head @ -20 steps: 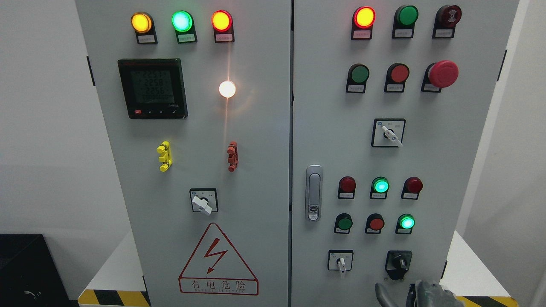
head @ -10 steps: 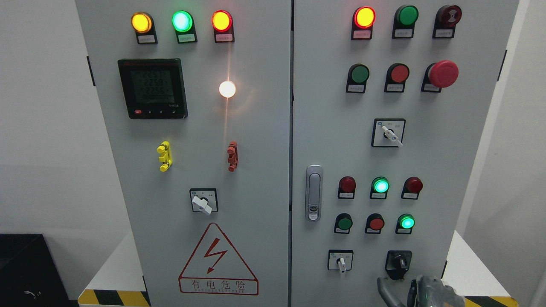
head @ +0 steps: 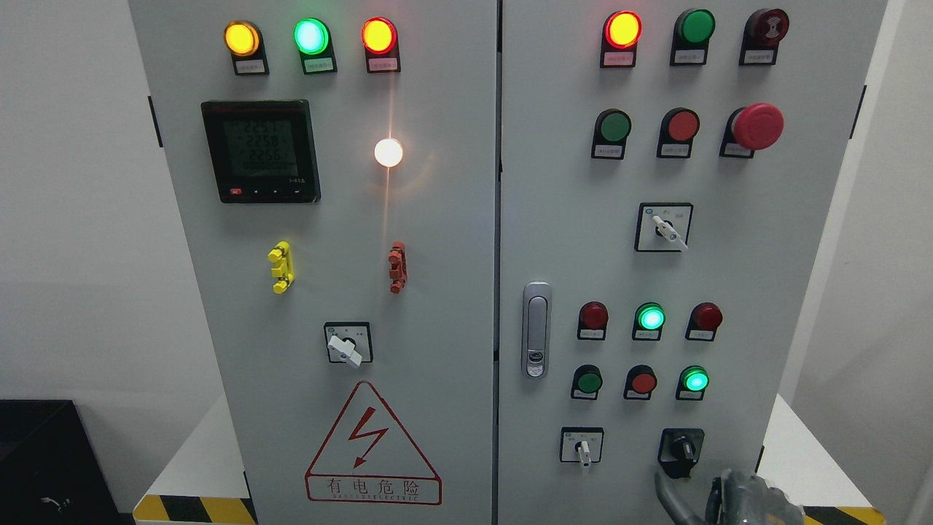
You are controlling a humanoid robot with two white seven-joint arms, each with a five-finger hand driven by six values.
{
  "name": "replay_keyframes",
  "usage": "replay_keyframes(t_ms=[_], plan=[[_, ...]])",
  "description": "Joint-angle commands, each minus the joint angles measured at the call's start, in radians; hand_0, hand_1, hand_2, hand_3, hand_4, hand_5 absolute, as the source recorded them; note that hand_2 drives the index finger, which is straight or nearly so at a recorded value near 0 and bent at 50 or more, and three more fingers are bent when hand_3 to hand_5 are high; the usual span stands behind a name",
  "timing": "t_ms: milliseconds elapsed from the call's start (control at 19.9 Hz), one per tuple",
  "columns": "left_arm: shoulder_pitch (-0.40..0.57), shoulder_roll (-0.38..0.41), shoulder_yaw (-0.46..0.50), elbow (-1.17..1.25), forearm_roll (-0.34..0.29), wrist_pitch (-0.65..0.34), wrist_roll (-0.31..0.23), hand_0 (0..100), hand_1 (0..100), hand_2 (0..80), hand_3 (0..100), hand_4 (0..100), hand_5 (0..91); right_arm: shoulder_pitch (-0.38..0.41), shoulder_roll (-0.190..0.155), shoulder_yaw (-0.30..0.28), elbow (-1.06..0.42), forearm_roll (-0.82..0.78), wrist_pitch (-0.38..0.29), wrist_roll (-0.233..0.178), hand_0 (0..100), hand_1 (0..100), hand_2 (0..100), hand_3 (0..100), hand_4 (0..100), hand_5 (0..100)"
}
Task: Flip black knob to close circuit
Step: 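Reach the right hand up to the black rotary knob at the bottom, then twist the black rotary knob with the right hand fingers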
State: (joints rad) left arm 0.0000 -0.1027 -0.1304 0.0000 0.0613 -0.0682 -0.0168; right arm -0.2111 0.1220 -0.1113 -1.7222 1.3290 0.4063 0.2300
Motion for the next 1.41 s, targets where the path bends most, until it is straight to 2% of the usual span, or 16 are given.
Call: replay_keyframes(t_ms=[0, 1355], plan=[[0.021, 0.001, 0.0, -0.023, 0.0, -0.001, 0.0, 12, 56, 0.0, 0, 0, 0.0, -0.017, -0.001, -0.048, 0.024, -0.002, -0.003, 0.003, 0, 0, 88, 100, 88, 91], [0.021, 0.0, 0.0, -0.023, 0.0, -0.001, 0.0, 12, 56, 0.0, 0, 0, 0.0, -0.034, -0.007, -0.08, 0.026, -0.013, -0.009, 0.005, 0, 0, 88, 100, 88, 91]])
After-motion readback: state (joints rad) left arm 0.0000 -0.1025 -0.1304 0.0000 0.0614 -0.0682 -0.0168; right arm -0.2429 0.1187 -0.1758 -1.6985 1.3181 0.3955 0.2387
